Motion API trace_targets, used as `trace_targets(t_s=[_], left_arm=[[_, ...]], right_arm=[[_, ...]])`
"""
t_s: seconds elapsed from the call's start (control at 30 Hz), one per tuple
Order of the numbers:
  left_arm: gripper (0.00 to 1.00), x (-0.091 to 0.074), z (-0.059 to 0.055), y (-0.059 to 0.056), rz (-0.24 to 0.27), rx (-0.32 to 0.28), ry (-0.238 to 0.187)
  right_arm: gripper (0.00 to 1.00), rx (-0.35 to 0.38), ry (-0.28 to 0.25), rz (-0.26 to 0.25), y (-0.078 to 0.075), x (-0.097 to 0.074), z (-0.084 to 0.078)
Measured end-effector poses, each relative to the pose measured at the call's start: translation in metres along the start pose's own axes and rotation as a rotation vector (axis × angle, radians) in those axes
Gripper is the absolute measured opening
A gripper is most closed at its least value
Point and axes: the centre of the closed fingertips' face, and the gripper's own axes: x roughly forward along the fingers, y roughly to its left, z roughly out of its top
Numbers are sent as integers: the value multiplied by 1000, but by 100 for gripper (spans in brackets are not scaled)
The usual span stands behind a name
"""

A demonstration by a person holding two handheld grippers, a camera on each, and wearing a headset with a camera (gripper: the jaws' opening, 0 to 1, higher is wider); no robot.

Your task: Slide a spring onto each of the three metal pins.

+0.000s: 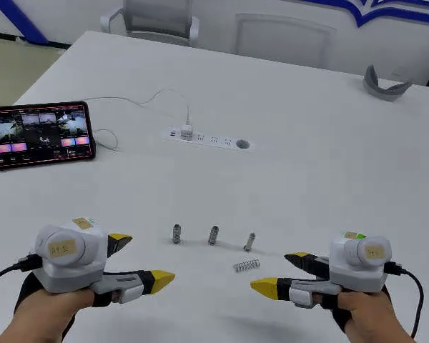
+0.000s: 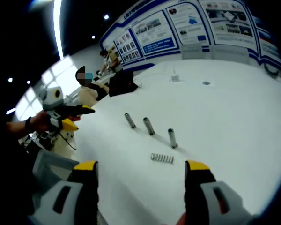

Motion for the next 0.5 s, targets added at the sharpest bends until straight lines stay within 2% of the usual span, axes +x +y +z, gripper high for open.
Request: trace_targets(t_s=[0.5], left_arm=[[71,15,3,-11,-35,19,16]], right_arm=[[81,33,-15,-29,-2,-23,-16]])
